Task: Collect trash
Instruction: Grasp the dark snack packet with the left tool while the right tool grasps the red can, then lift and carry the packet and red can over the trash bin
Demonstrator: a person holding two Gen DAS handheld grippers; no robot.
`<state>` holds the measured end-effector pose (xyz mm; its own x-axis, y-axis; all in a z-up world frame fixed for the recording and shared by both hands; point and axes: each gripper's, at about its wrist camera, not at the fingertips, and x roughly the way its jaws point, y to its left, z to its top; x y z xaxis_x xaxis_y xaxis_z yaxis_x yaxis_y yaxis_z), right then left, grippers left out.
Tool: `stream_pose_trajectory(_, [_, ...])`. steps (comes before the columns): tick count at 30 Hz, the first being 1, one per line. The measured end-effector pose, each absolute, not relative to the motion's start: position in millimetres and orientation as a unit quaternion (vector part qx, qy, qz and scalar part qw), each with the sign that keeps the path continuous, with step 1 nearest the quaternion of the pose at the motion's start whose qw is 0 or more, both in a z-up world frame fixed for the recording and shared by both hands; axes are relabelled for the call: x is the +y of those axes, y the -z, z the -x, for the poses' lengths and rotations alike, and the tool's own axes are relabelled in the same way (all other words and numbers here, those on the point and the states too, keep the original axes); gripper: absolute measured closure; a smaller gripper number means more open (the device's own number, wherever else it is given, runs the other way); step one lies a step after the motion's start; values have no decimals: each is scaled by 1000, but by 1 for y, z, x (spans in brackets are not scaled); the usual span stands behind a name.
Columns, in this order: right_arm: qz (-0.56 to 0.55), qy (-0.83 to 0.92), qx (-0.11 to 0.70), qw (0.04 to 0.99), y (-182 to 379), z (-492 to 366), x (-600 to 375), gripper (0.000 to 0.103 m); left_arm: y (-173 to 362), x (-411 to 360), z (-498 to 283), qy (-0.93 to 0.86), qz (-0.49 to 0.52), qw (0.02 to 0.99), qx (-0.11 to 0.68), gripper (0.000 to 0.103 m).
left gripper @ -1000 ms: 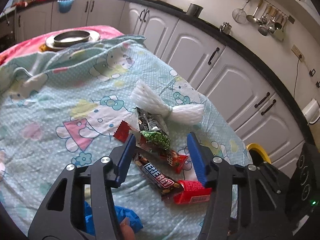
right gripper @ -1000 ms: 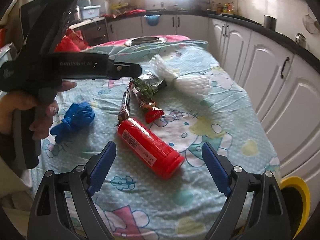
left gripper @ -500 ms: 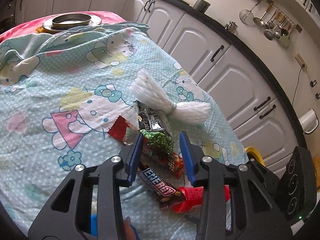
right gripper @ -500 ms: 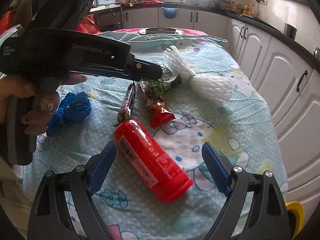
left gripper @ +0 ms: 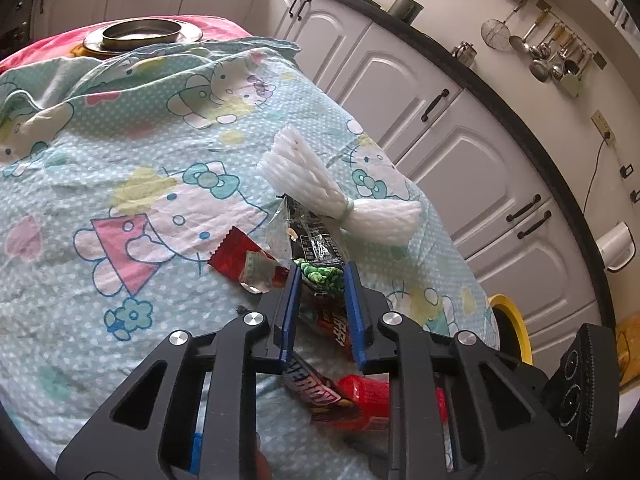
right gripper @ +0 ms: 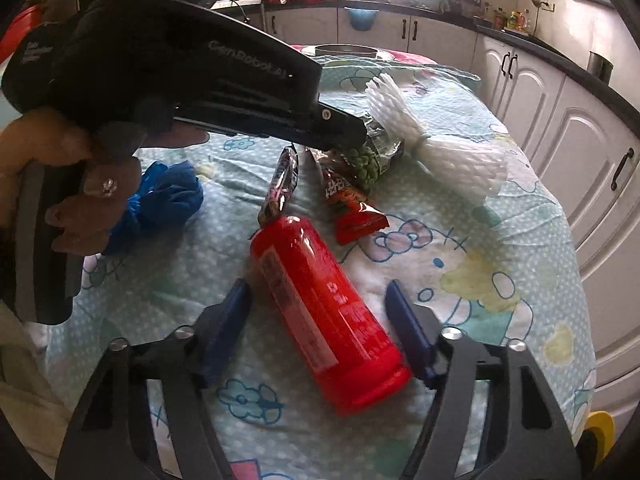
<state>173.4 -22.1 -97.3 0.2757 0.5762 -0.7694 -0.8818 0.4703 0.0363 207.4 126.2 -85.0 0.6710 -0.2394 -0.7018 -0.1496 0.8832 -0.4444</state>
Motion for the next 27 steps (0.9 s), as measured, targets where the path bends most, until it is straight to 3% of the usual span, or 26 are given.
stream_pose_trajectory(4, [198,-468,373,776,95,-168,-29,60,84,122,-205,35,236,884,403,95])
stream_pose_trajectory(8, [184,-458,374,785,96,-160,-37,68,81,120,-199,39,232,887,398,96])
stream_pose_trajectory(27, [97,-405,370,831,84,-135,-90,71,45,114,-165,49,191,913,356,96])
